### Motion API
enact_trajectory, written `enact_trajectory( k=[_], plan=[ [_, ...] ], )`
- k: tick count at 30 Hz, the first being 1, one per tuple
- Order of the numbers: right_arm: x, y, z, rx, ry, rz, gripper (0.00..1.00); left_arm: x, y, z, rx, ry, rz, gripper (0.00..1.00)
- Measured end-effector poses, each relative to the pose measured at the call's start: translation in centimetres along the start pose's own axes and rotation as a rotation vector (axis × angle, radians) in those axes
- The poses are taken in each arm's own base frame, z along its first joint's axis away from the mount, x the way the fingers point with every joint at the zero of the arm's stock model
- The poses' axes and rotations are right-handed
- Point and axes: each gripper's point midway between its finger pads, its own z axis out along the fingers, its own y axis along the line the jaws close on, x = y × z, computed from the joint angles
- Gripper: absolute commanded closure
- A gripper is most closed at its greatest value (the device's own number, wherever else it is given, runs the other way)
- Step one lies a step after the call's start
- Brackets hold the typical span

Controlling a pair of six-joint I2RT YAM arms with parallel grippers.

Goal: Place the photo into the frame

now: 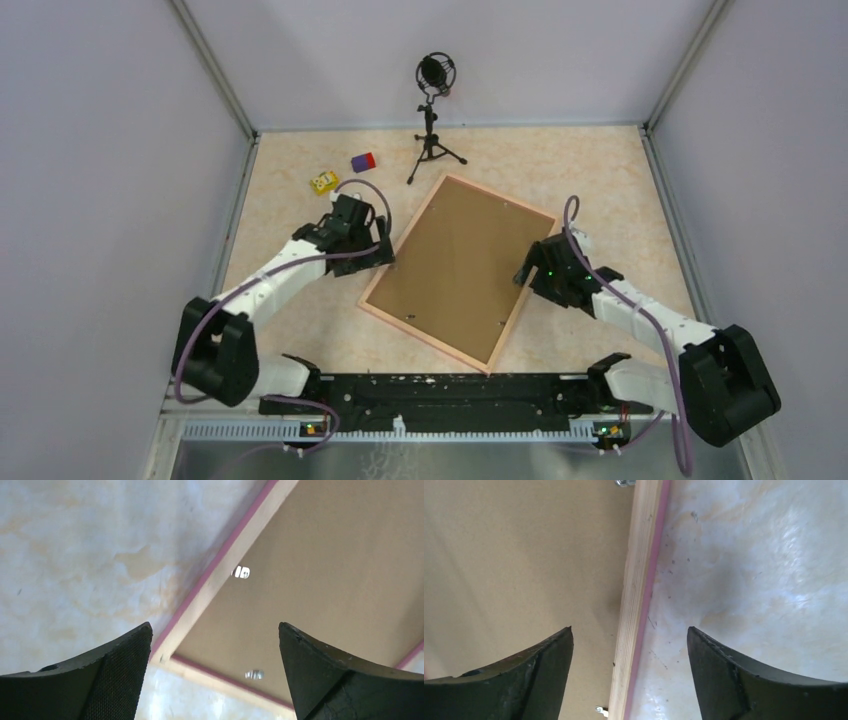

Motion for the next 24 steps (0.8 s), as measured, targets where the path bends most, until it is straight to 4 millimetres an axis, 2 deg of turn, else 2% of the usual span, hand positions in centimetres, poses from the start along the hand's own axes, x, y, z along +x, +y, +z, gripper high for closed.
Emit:
enact_trajectory(
  k=[1,2,4,6,8,11,13,14,17,19,21,24],
  plan=[
    [-0.4,0.0,-0.4,0.007,-0.007,-0.026,0.05,0.1,0.1,-0.9,0.001,-0.001,-0.007,0.01],
    [-1.0,0.1,-0.8,0.012,-0.019,-0.051,0.02,0.5,0.3,-2.0,0.003,0.007,-0.023,0.01],
    [-2.4,0.8,-1.5,0.004,-0.056,-0.105,0.01,1.7,0.3,-3.4,0.02,0.044,-0.065,0.04],
    [-4.7,2.5,-2.1,-0.026,-0.11,-0.193,0.01,4.0,0.3,-4.0,0.051,0.111,-0.133,0.08],
    [-7.1,4.8,-1.9,-0.057,-0.158,-0.293,0.01,7.5,0.6,-4.0,0.071,0.208,-0.221,0.07],
    [-10.8,9.3,0.6,-0.091,-0.15,-0.456,0.01,12.1,1.3,-4.3,0.077,0.331,-0.346,0.07],
    [-13.8,12.7,3.5,-0.137,-0.123,-0.52,0.01,13.9,1.3,-4.7,0.092,0.378,-0.422,0.07],
    [-15.0,13.6,4.7,-0.157,-0.122,-0.534,0.01,14.3,1.2,-4.7,0.102,0.389,-0.45,0.06],
    [-17.8,13.8,8.0,-0.153,-0.102,-0.581,0.02,14.6,0.6,-4.1,0.127,0.401,-0.511,0.01],
    [-19.0,13.3,9.8,-0.132,-0.087,-0.607,0.09,14.5,0.2,-3.4,0.132,0.405,-0.529,0.01],
    [-19.2,12.8,11.5,-0.131,-0.048,-0.624,0.19,14.2,-0.2,-2.5,0.138,0.407,-0.54,0.06],
    [-18.2,12.0,13.2,-0.16,0.02,-0.616,0.29,13.9,-0.9,-1.7,0.142,0.424,-0.559,0.13]
  ],
)
